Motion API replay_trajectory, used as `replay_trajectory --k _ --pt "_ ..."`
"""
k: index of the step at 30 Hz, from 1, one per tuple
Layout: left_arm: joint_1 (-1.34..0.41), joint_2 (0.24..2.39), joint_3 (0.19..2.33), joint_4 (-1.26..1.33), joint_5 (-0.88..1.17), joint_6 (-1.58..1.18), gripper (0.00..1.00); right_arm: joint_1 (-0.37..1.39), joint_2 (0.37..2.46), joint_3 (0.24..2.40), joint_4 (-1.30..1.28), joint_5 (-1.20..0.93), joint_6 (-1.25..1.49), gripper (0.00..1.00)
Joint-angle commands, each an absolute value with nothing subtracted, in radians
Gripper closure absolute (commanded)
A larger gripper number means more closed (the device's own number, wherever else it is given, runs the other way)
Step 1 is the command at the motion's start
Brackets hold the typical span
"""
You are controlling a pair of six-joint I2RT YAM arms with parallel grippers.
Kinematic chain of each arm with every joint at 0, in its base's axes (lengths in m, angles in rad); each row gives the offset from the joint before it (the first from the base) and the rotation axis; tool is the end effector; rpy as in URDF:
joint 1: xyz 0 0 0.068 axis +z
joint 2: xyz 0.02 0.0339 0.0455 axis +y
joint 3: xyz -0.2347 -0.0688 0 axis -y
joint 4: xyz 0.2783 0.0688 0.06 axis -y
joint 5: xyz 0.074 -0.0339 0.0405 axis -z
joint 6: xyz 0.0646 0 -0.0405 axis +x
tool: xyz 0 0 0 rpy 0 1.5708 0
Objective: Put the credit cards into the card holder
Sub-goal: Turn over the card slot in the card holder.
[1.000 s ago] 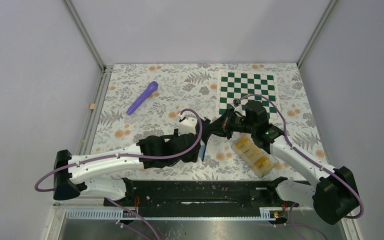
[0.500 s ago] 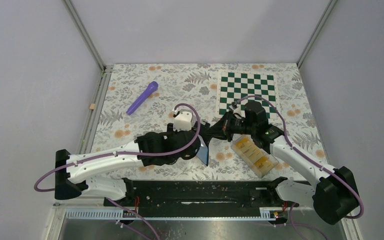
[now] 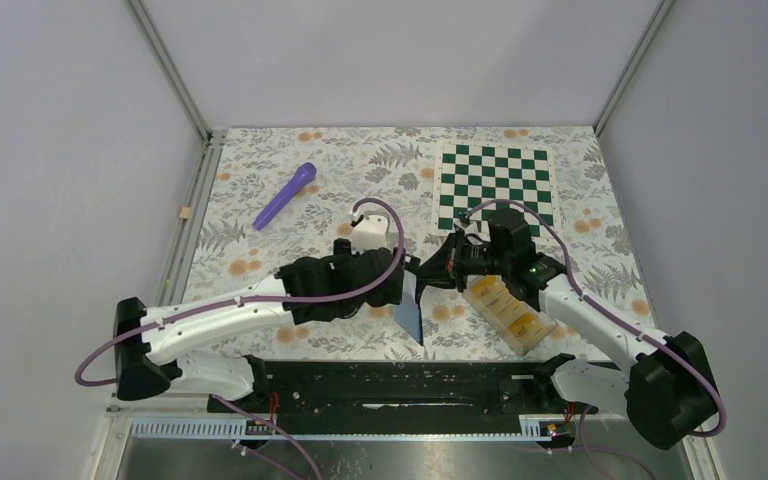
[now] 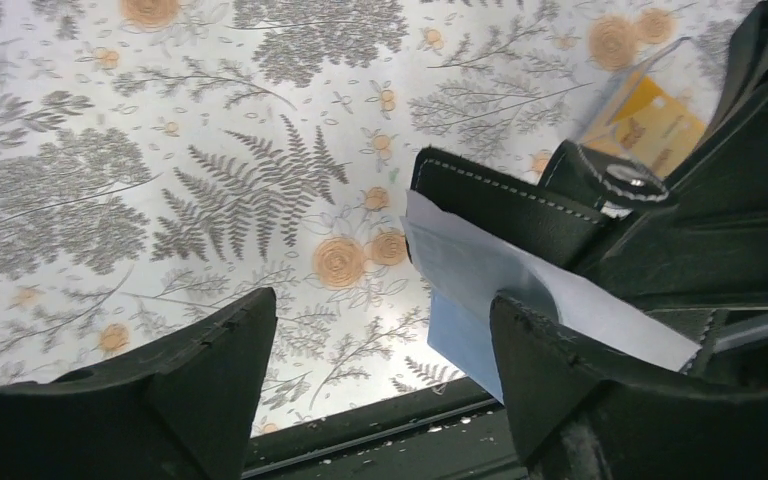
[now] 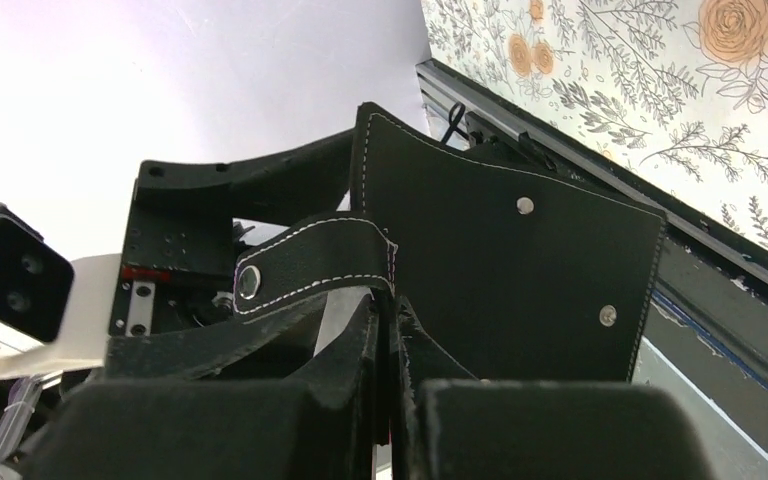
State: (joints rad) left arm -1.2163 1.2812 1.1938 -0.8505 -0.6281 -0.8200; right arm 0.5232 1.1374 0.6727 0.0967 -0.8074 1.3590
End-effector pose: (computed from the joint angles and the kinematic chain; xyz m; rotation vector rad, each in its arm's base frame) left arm 0.1433 -0.2777 0.2721 0.2112 2.2841 -0.2468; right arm 0.2433 0.1942 0.2127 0.3196 2.3930 1.8676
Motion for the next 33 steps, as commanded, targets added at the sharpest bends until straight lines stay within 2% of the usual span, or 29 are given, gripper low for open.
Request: replay_trajectory --k 1,4,13,19,33 --pt "-1.162 1.18 1.122 -0.642 -0.468 -0.764 0.2 0.52 1.105 0.655 0.165 -0.881 1.38 1.0" --pt "-1.123 1.125 1.049 -0.538 -0.338 -0.757 0.18 0.52 1.107 0.645 0.216 -0.894 1.404 1.0" --pt "-1.057 1.031 0.876 -0.393 -0.147 -0.795 0.17 0.52 1.138 0.622 0.423 -0.944 1.535 1.0" --pt "-0.946 0.917 0.737 -0.23 0.044 -0.804 0.13 0.52 1.136 0.621 0.454 -0.982 1.554 1.0" --pt "-0.834 0.749 0.577 0.003 0.303 -0.597 0.1 0.52 1.181 0.616 0.632 -1.099 1.651 1.0"
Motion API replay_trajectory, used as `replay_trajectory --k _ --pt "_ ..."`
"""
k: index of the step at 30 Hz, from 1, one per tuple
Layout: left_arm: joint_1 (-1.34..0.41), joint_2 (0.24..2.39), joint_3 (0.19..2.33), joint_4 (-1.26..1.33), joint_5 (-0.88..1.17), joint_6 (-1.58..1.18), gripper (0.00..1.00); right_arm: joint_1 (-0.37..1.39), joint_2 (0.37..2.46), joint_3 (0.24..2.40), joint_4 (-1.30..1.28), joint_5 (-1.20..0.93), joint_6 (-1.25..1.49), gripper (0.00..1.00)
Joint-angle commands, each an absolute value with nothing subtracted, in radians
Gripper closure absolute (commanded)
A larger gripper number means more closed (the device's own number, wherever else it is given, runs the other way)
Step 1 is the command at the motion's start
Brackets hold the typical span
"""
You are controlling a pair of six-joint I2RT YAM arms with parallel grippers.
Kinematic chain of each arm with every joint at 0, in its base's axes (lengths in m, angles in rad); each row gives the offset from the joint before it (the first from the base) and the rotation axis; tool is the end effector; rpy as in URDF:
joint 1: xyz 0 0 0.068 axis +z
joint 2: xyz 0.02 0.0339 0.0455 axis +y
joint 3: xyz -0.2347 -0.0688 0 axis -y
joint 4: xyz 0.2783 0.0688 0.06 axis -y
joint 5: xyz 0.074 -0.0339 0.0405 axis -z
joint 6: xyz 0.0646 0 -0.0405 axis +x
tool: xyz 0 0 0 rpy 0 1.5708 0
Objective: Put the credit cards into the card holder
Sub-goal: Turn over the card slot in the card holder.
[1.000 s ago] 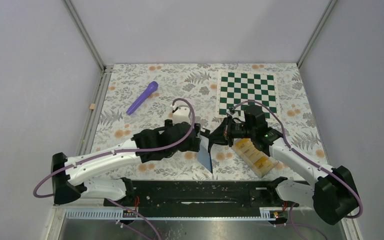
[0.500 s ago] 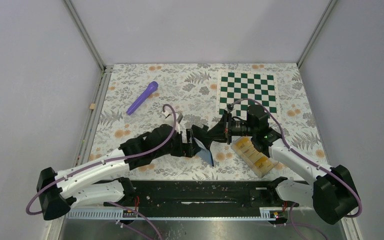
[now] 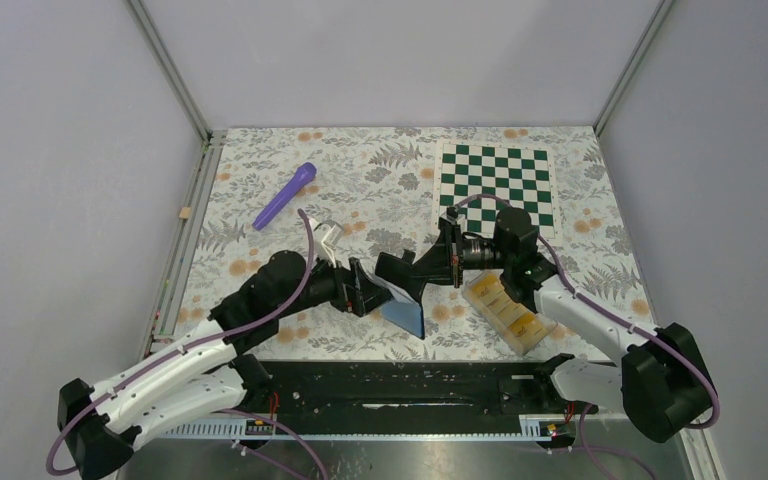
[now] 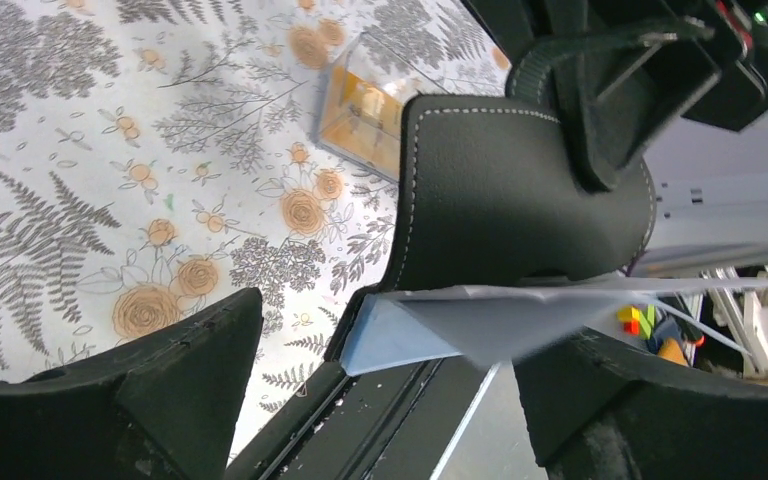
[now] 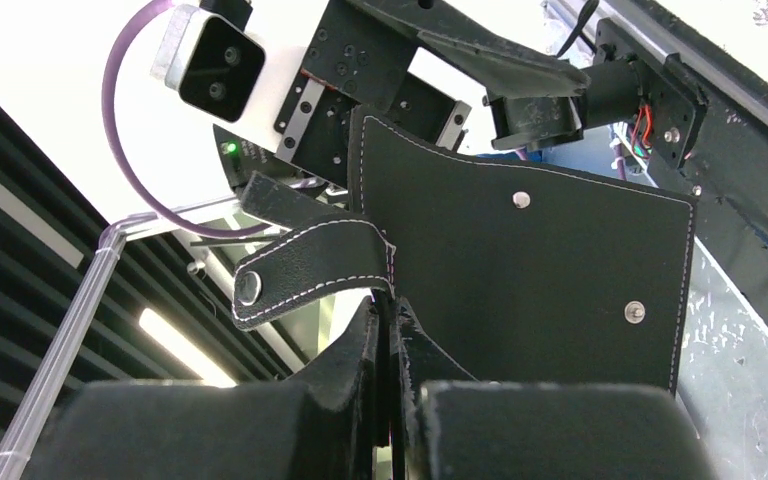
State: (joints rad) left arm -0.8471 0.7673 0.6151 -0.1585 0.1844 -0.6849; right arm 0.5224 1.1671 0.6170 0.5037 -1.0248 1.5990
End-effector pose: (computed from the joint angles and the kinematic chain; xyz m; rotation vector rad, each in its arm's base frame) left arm 0.1674 -0.2073 0.2515 0.3058 2.0450 -1.1804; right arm 0.2358 0.1995 0.2300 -0.1012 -2.2236 -2.1724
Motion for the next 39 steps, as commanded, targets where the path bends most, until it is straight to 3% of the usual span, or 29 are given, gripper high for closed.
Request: replay_trajectory --k 1,9,14,19,25,28,30,32,36,39 --pt "-0.828 0.748 0.565 0.047 0.328 -0.59 0.1 0.52 1.183 0.614 0.653 -1.105 1.662 1.0" --pt "-0.803 0.783 0.505 0.301 0.528 -0.575 0.12 0.52 1.198 0.62 0.732 -1.151 1.695 1.0" --pt "-0.798 0.848 0.49 0.401 0.638 -0.599 0.21 0.52 1.21 0.62 0.785 -1.167 1.718 1.0" --pt "-0.796 0.901 0.511 0.398 0.701 -0.627 0.47 0.519 1.216 0.62 0.805 -1.17 1.726 1.0" --pt "-0.791 0.878 0.5 0.393 0.678 -0.635 0.66 0.52 1.216 0.62 0.779 -1.166 1.697 1.0" --pt "-0.787 0.847 0.492 0.379 0.663 -0.626 0.95 0.519 1.214 0.623 0.718 -1.159 1.652 1.0" --pt "-0.786 0.829 0.492 0.356 0.646 -0.626 1.0 0.52 1.209 0.63 0.662 -1.153 1.606 1.0" --pt "-0.785 0.812 0.495 0.334 0.634 -0.627 1.0 0.52 1.204 0.649 0.548 -1.14 1.52 0.93" --pt "-0.782 0.783 0.512 0.269 0.615 -0.629 1.0 0.518 1.174 0.72 0.276 -1.089 1.322 0.6" --pt "-0.779 0.765 0.545 0.154 0.588 -0.622 1.0 0.513 1.148 0.835 -0.077 -1.006 1.068 0.4"
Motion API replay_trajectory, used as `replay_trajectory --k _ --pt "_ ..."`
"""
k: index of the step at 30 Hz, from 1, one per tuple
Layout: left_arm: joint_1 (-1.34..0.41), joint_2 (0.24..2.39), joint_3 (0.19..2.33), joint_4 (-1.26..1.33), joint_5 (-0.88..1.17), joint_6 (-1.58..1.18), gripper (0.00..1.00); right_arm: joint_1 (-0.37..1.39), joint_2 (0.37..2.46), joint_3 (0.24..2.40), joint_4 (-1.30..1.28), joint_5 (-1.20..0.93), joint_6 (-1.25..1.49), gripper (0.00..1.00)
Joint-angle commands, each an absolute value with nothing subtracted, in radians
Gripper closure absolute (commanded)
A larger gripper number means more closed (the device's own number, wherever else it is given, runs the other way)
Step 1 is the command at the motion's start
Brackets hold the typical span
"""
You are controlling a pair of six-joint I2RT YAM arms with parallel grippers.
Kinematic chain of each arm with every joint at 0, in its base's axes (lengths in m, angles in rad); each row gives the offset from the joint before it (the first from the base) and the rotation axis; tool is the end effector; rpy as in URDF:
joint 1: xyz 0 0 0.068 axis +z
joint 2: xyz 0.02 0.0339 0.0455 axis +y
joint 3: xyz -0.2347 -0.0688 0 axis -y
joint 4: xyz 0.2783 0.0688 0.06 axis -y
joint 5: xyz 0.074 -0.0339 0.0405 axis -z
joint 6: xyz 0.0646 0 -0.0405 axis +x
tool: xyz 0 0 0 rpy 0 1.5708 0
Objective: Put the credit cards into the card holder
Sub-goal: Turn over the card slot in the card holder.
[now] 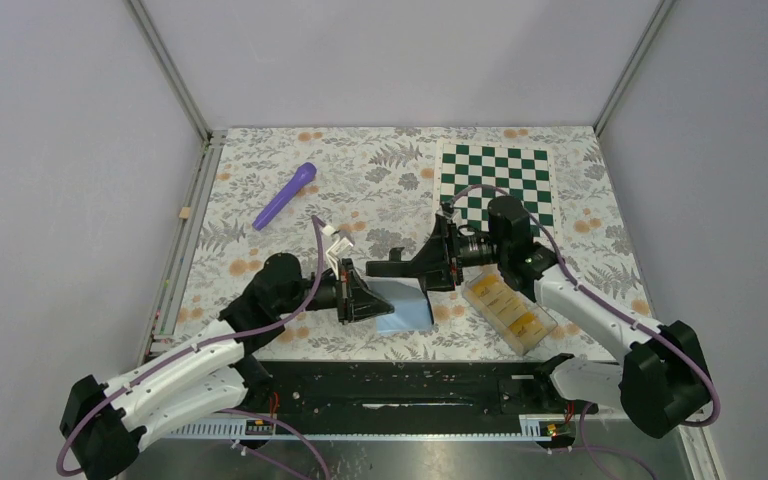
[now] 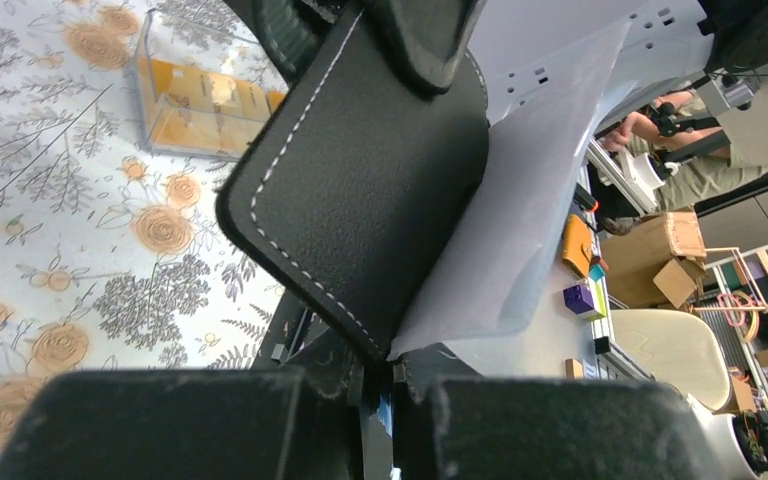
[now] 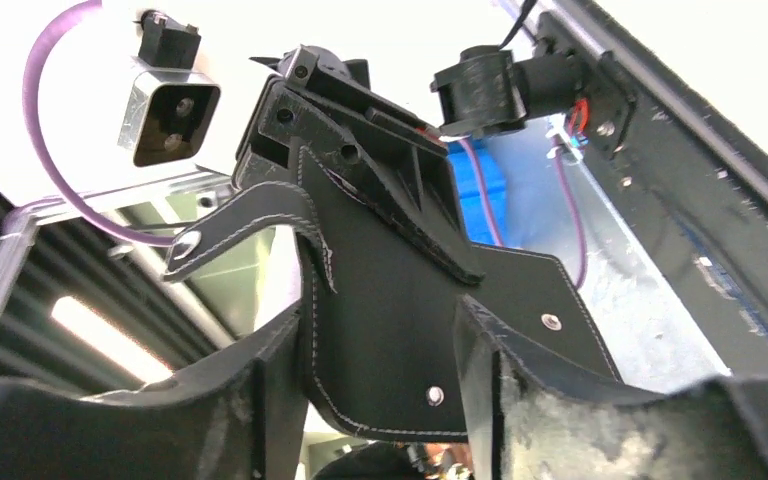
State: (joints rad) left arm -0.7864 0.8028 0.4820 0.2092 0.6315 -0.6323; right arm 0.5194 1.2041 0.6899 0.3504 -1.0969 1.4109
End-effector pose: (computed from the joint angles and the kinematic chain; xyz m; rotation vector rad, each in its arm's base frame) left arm 0.1604 -0.2147 0.2375 0.6824 1.8061 -1.5388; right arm 0.2404 0.2037 0.2311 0.0740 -2.2831 -2.1198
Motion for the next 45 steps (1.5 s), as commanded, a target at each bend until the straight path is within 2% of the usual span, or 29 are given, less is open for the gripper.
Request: replay_trajectory --k 1,4,9,14,20,26,36,38,41,45 --pt "-0.778 0.761 0.558 0.089 0.579 -0.619 1.0 0.511 1.142 0.904 -0.211 -0.967 0.967 0.33" --pt "-0.777 0.759 0.593 -0.055 0.562 -0.612 1.0 0.511 1.134 1.04 -0.528 -0.835 0.731 0.18" --pt "-0.775 0.759 0.615 -0.185 0.57 -0.631 1.0 0.51 1.118 1.127 -0.741 -0.747 0.544 0.08" --pt "-0.775 0.791 0.66 -0.298 0.604 -0.652 1.0 0.551 1.122 1.149 -0.809 -0.723 0.462 0.07" --pt "-0.776 0.839 0.704 -0.367 0.662 -0.658 1.0 0.766 1.195 1.253 -0.897 -0.583 0.365 0.01" --pt "-0.777 0.852 0.731 -0.378 0.703 -0.651 1.0 0.84 1.25 1.303 -0.918 -0.466 0.34 0.0" --pt "-0.782 0.818 0.733 -0.329 0.832 -0.637 1.0 0.844 1.329 1.313 -0.818 -0.602 0.334 0.01" --pt "-0.785 0.81 0.733 -0.321 0.845 -0.637 1.0 0.844 1.333 1.299 -0.775 -0.65 0.345 0.03" --pt "-0.787 0.802 0.727 -0.321 0.855 -0.638 1.0 0.844 1.344 1.284 -0.71 -0.73 0.366 0.15" --pt "-0.787 0.797 0.72 -0.321 0.856 -0.638 1.0 0.843 1.349 1.258 -0.638 -0.843 0.399 0.4"
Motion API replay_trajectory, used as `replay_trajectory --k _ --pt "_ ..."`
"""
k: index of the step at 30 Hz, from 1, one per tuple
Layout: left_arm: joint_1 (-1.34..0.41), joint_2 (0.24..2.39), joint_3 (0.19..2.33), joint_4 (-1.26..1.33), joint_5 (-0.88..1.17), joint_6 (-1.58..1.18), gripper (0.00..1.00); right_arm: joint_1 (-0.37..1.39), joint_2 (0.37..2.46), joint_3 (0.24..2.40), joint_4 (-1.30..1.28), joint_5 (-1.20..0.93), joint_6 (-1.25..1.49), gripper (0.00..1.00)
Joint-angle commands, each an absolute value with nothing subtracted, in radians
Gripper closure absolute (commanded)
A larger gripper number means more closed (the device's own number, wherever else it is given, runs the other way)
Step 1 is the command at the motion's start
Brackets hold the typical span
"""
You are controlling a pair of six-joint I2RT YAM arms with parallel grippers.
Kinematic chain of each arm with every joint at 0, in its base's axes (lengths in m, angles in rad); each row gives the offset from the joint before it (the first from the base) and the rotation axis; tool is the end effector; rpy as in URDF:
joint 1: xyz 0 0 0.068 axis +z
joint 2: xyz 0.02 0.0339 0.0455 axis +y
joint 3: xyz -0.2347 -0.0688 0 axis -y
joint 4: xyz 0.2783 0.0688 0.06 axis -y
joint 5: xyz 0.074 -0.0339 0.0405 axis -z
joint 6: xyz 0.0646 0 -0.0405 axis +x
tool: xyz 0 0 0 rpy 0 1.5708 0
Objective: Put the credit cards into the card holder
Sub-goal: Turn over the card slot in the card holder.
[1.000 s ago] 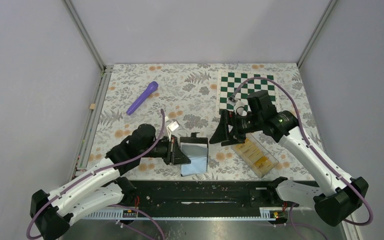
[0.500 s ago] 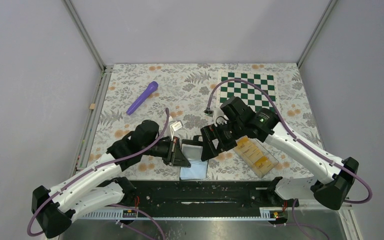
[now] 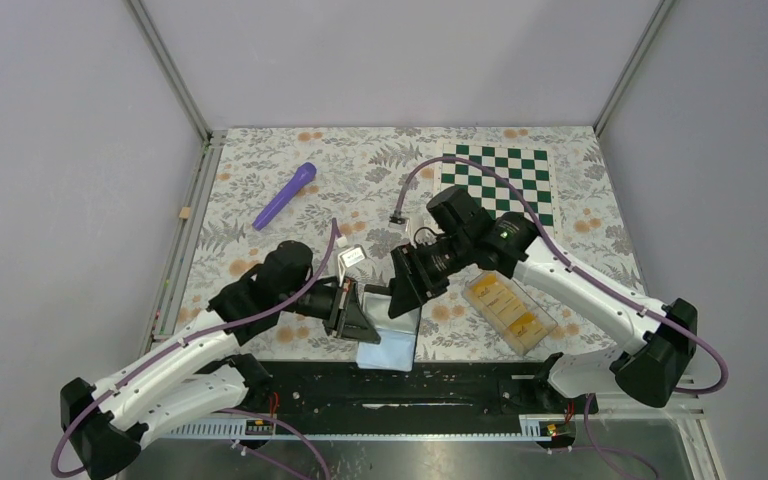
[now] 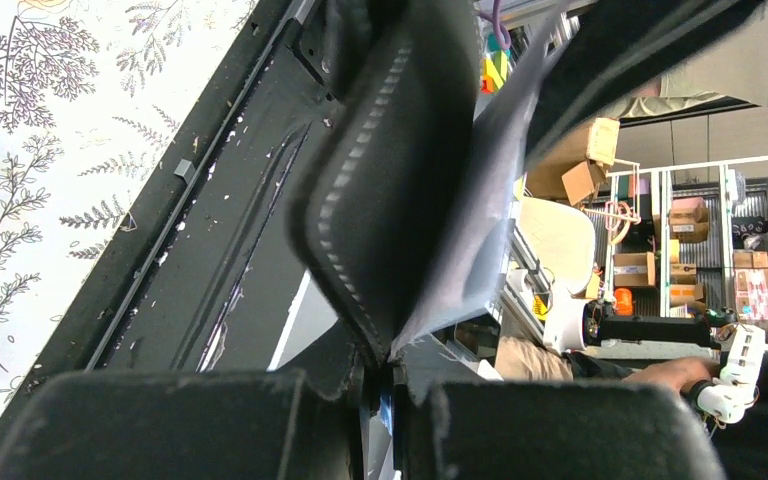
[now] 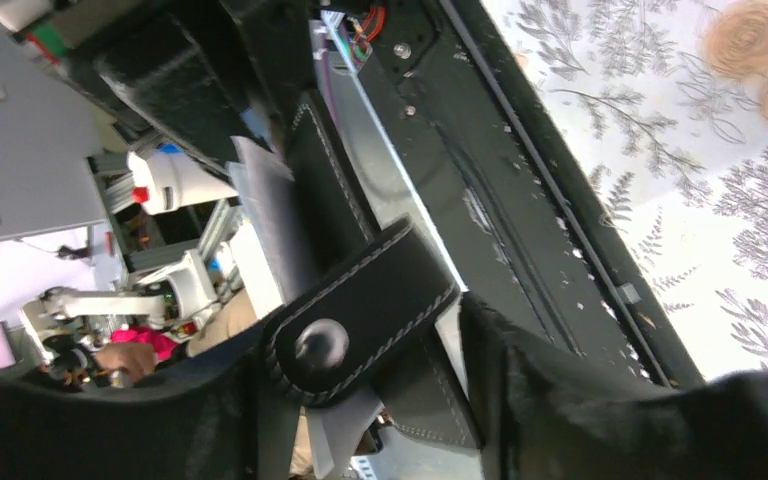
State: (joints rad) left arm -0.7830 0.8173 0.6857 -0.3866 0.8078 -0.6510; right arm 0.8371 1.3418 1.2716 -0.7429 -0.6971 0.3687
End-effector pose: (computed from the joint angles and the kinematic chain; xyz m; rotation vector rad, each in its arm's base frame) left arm 0.1416 -0.2068 0.2489 0.7268 2.2739 -1.6309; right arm 0.1925 0.2754 0.2927 -0.9587 2.4152 1.3503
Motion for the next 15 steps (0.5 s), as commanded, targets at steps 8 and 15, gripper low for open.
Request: replay_trajectory --k 8,15 --pt "-0.787 0.783 0.74 -0.378 0.731 -0.614 0.92 0.843 1.326 1.229 -0.697 -0.897 0.353 0.94" --pt "-0.787 0.767 0.809 -0.496 0.51 -0.564 0.28 0.842 1.31 1.179 -0.662 -0.815 0.406 1.0"
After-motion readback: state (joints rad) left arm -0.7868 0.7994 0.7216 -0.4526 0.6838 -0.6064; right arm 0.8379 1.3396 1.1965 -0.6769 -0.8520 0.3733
